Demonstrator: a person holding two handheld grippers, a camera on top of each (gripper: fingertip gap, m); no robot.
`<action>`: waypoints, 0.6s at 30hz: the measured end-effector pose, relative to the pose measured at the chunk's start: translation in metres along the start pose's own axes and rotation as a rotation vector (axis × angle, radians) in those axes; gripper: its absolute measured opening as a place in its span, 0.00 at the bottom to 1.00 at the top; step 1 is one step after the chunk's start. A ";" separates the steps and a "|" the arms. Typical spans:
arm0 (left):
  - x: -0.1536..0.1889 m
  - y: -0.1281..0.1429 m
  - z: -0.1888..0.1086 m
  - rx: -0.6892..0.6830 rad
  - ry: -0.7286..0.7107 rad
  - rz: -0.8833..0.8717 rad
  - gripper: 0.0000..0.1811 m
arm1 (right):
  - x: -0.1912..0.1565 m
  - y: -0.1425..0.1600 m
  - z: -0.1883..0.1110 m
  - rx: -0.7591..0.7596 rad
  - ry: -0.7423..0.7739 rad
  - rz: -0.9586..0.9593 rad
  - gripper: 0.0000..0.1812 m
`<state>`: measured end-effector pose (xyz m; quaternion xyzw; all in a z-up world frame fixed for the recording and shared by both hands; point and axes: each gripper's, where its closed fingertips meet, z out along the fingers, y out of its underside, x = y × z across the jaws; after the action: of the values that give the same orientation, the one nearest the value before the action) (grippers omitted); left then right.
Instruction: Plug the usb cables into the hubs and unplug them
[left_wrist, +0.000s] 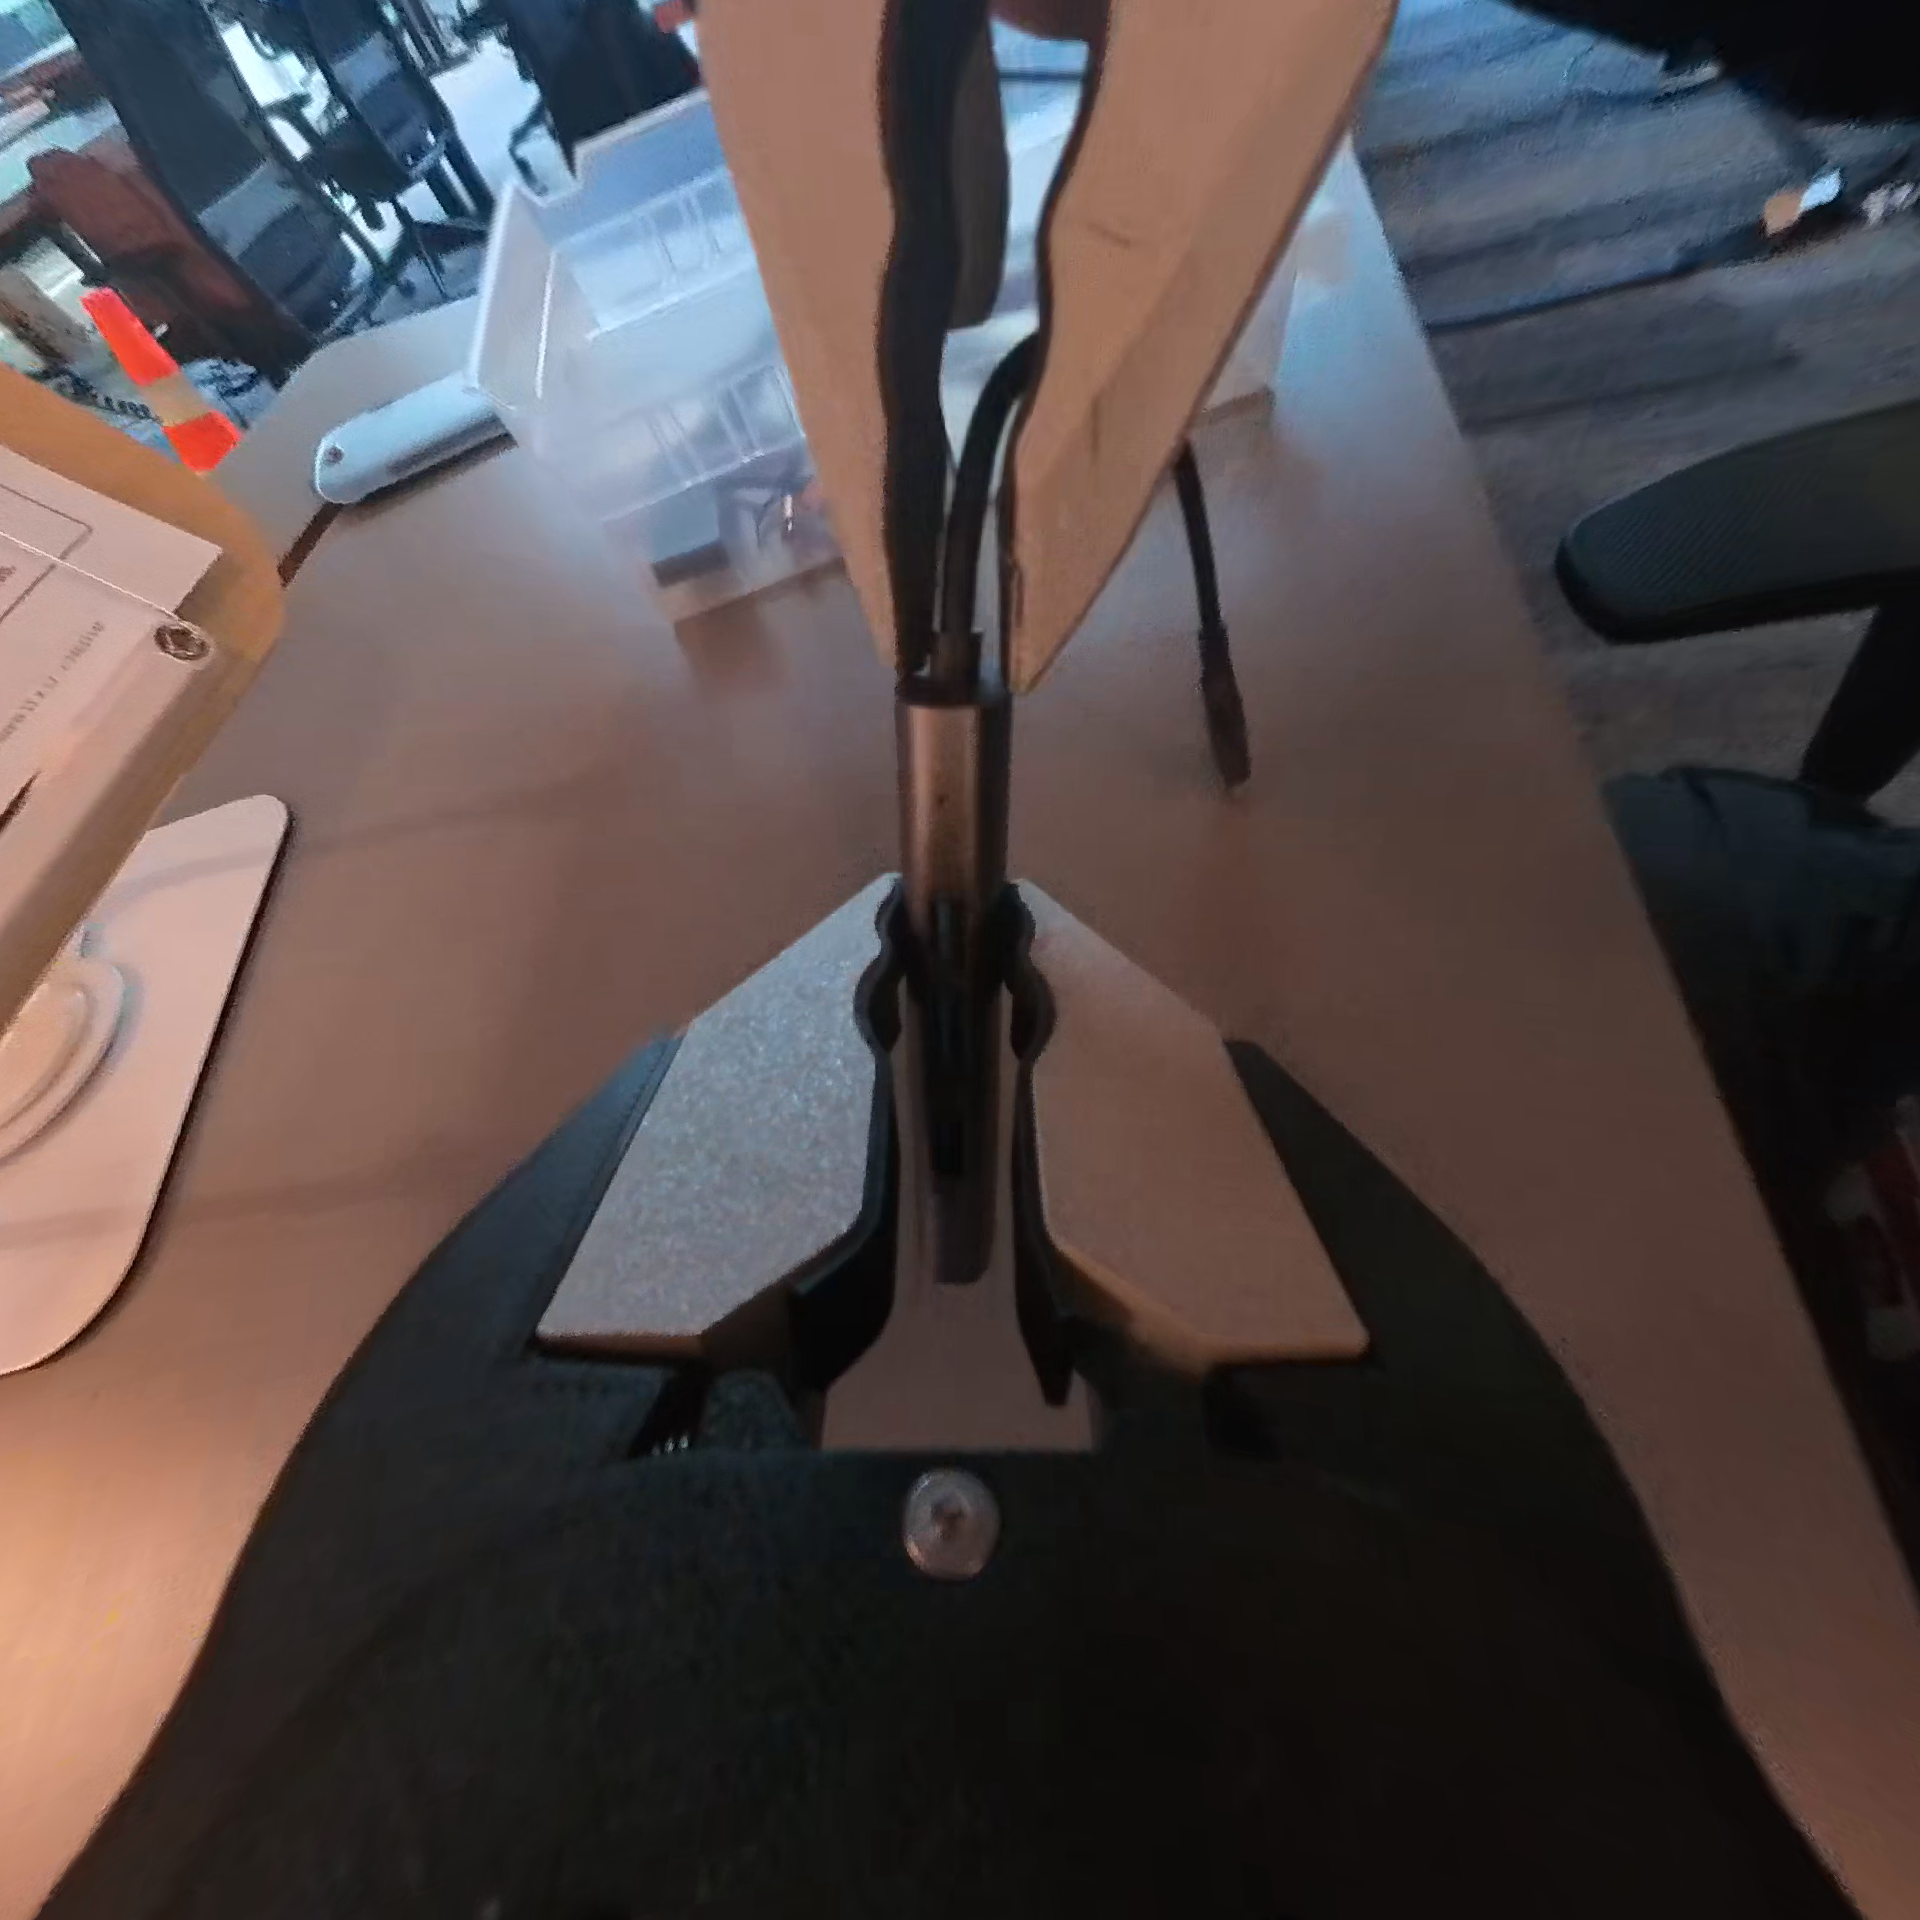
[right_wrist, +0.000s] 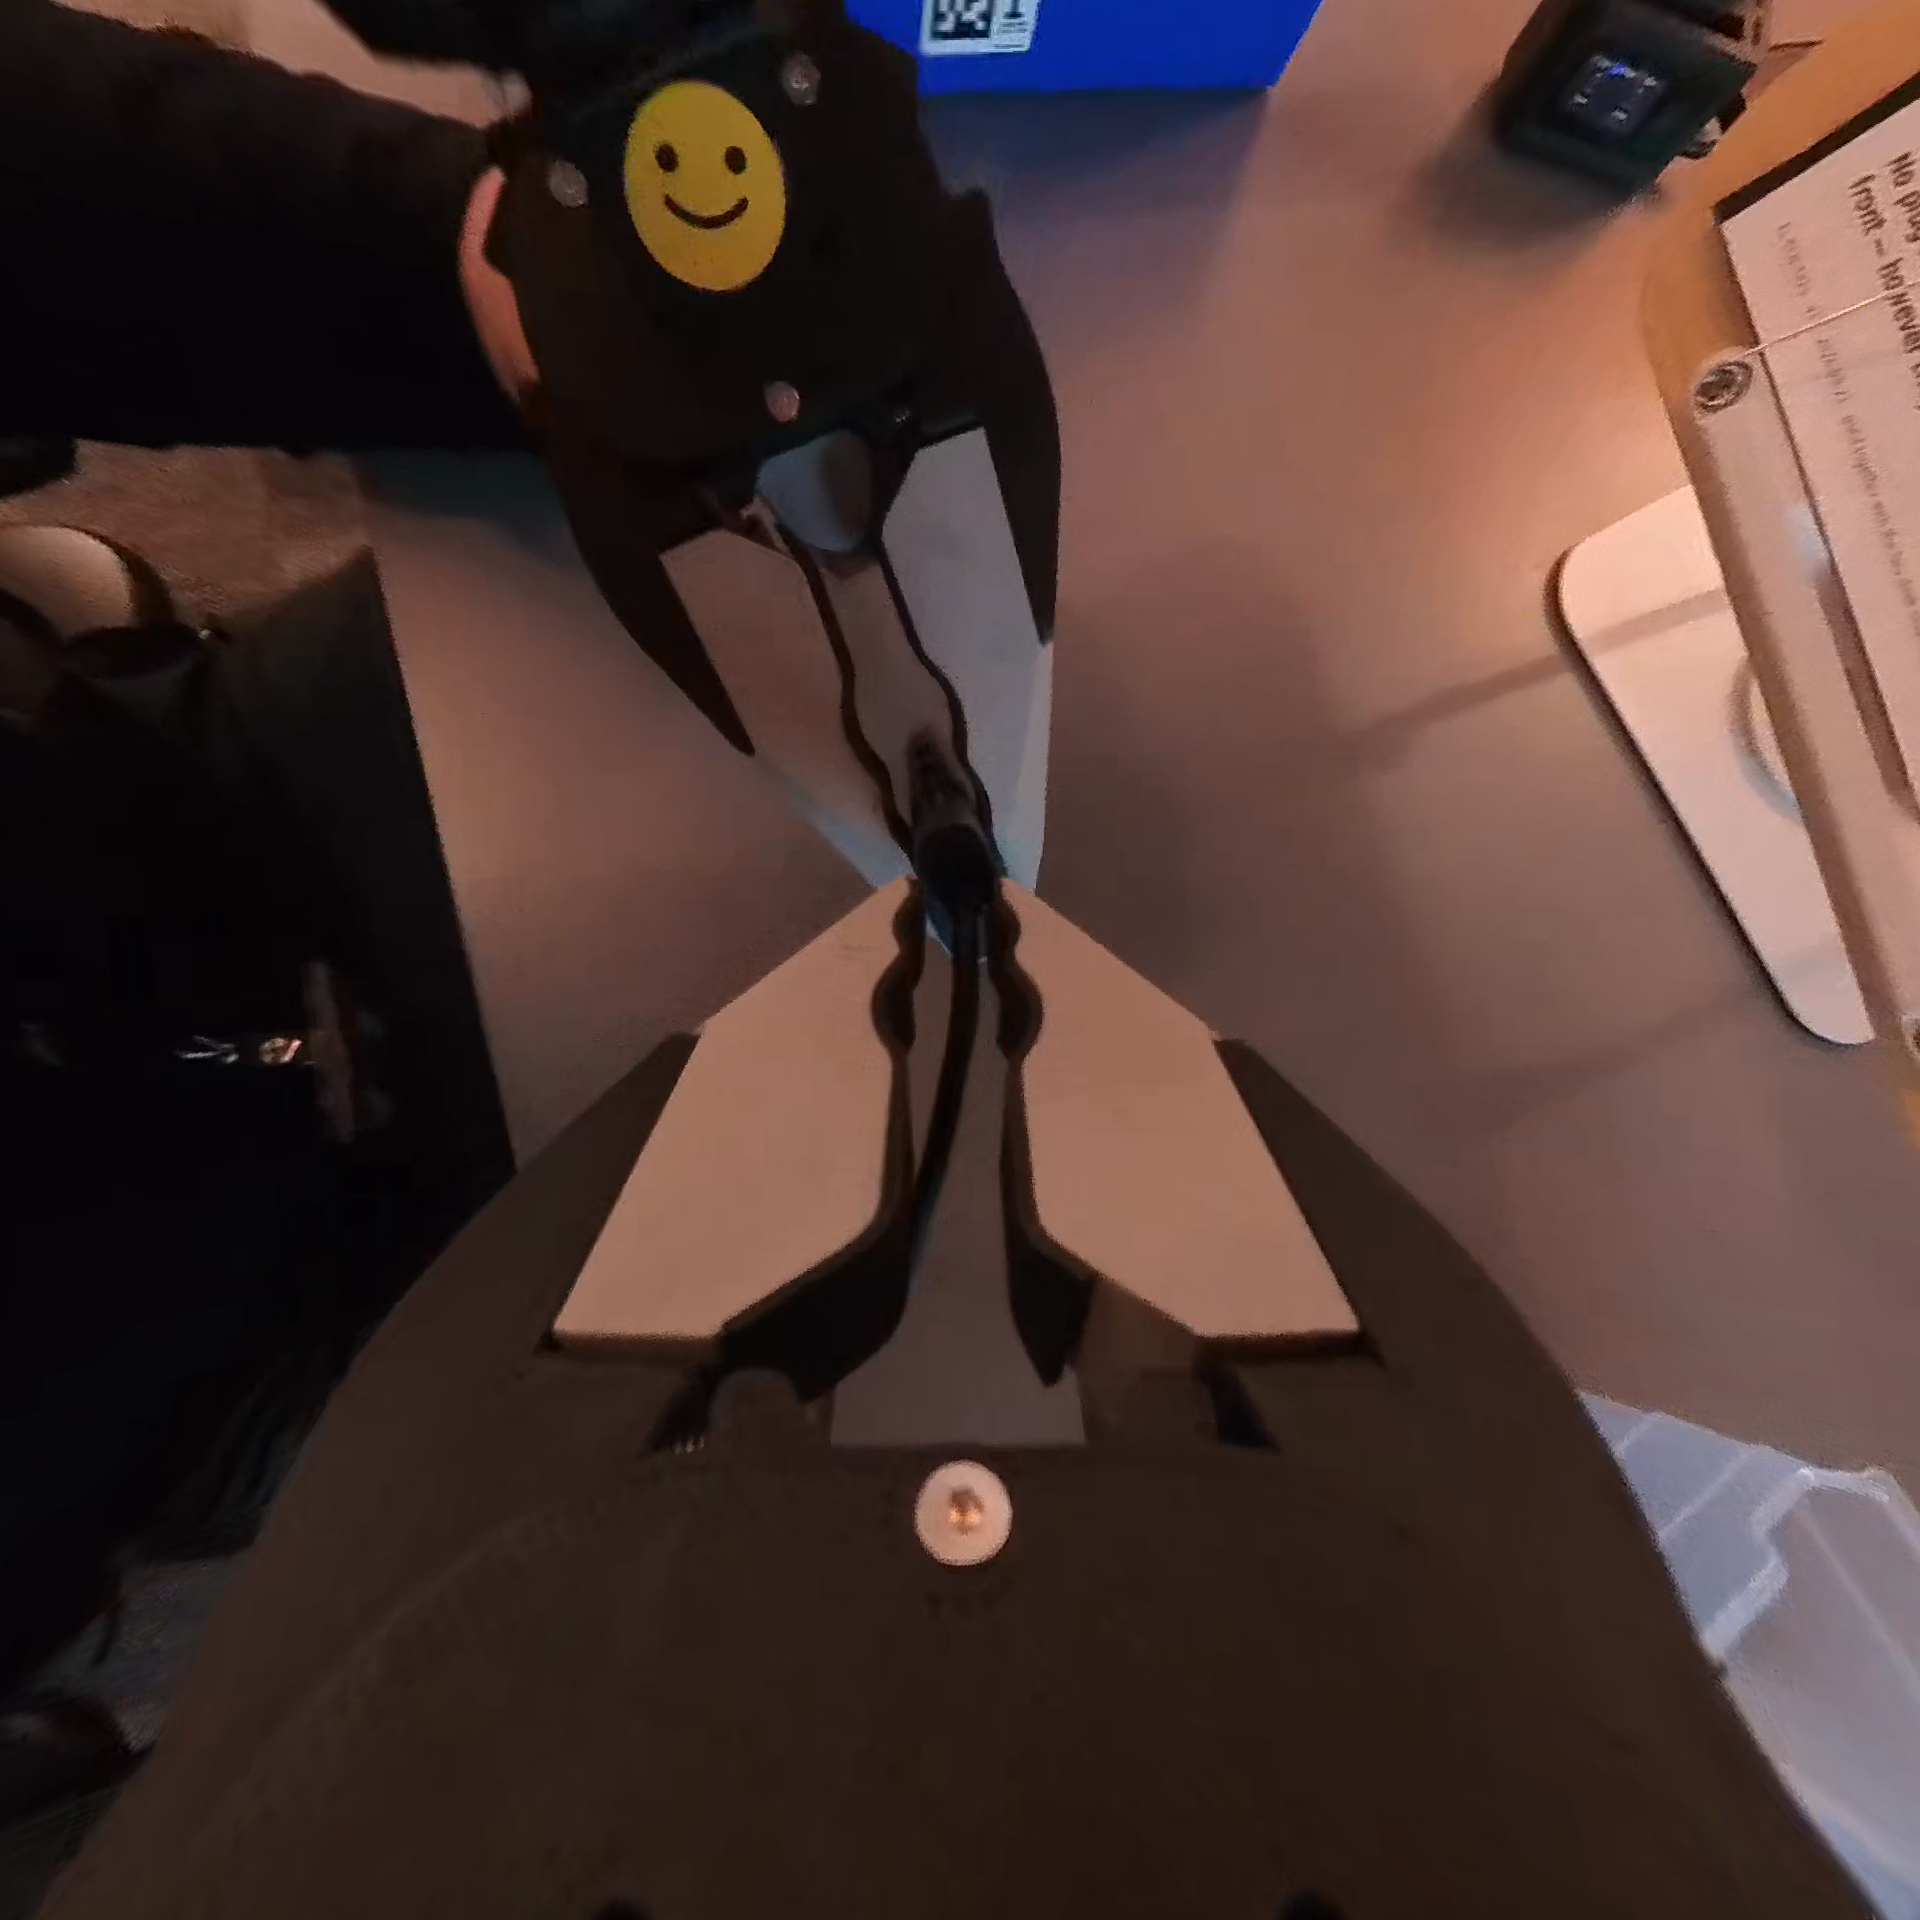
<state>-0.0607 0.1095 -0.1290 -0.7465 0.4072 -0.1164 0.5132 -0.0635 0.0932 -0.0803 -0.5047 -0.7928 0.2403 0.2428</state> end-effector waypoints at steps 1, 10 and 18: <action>0.002 0.002 0.002 -0.014 0.003 0.014 0.08 | -0.002 0.000 0.001 0.001 -0.020 0.000 0.02; 0.003 0.000 0.005 -0.029 -0.035 0.078 0.08 | -0.006 0.017 0.009 -0.077 -0.050 -0.032 0.08; 0.004 0.009 0.009 -0.080 -0.042 0.104 0.08 | -0.005 0.019 0.023 -0.117 0.013 -0.109 0.08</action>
<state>-0.0572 0.1118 -0.1420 -0.7467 0.4388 -0.0575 0.4966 -0.0630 0.0927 -0.1107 -0.4758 -0.8301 0.1768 0.2307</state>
